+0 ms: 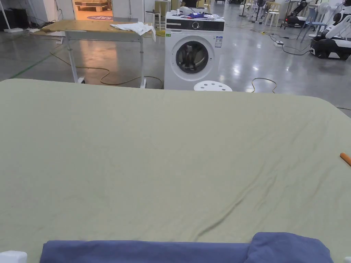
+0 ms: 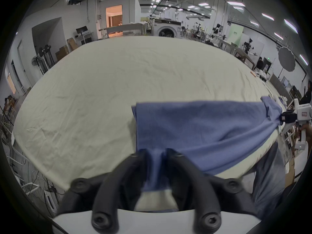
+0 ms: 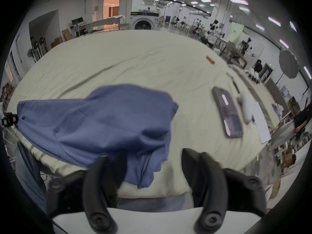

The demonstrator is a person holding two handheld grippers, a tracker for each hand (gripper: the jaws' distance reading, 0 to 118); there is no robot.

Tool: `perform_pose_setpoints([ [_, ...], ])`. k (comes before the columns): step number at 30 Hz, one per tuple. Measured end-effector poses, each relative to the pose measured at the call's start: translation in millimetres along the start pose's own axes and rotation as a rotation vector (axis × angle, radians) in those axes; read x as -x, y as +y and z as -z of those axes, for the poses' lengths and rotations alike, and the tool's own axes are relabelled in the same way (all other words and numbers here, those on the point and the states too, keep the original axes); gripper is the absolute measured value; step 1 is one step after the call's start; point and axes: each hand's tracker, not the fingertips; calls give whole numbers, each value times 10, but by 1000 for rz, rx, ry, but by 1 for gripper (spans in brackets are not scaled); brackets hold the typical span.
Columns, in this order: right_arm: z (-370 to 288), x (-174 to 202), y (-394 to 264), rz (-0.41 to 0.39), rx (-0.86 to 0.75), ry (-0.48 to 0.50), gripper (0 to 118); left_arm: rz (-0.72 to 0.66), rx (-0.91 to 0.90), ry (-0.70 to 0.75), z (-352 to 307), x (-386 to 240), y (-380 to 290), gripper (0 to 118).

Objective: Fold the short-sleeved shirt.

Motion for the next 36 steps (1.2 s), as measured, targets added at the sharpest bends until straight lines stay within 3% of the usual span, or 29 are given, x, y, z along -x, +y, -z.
perform_pose_setpoints([
  [1,-93,6,53,-4,-42,-3,75,0,-34,17,-41,-13,45,58],
  [3,-291,24,212,-7,-118,-30,75,12,-128,47,-115,-71,178,67],
  [10,-454,342,696,78,-425,-6,75,61,-382,77,-231,-465,711,67],
  [17,-410,988,1007,156,-726,43,72,127,-675,159,-333,-1007,982,66],
  [19,-418,1159,1070,153,-796,28,60,124,-741,191,-369,-1115,1023,64],
  [21,-436,1297,1108,139,-850,2,34,121,-776,200,-400,-1189,1055,55],
  [22,-440,1337,1121,139,-852,3,11,119,-790,206,-410,-1212,1064,40],
  [23,-428,1375,1129,142,-860,11,6,121,-795,205,-418,-1231,1072,24],
  [25,-434,1420,1145,149,-867,36,3,118,-805,220,-427,-1257,1086,0],
  [31,-425,1510,1154,150,-864,41,2,96,-792,187,-546,-1086,1017,0],
  [36,-386,1542,1181,128,-849,57,2,3,-615,103,-581,-551,923,0],
])
